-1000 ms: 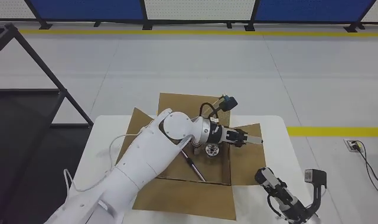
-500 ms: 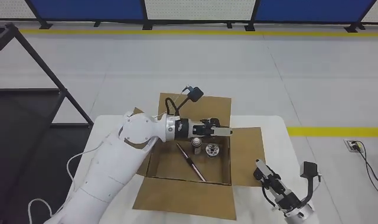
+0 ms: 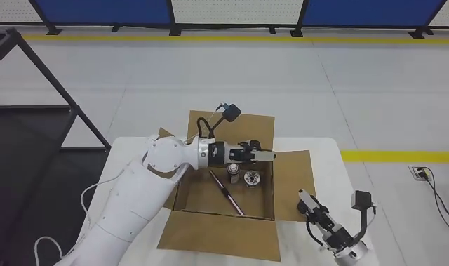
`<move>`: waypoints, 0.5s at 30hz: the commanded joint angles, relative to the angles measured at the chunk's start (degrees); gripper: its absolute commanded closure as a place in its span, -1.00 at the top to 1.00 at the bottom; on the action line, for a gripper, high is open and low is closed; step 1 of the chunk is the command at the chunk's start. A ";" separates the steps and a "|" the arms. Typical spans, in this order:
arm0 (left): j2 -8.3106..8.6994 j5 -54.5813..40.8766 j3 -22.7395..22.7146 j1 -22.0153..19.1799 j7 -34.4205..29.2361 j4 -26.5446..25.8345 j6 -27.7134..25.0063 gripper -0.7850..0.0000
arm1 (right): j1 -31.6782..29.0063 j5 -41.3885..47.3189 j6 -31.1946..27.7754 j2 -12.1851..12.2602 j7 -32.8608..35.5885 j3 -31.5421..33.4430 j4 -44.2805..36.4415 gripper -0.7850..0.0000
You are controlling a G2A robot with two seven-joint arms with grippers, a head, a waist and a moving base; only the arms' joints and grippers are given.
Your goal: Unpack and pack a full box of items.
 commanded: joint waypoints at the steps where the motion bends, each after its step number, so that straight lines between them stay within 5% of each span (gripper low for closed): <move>1: 0.39 -0.60 -1.60 1.32 1.58 -1.40 -0.49 1.00 | 0.43 0.10 0.52 0.06 -0.34 -0.27 0.63 1.00; 15: 4.63 -0.50 -16.80 15.51 8.54 -14.27 -0.11 1.00 | 3.49 1.85 3.05 0.69 -0.03 -0.58 6.26 1.00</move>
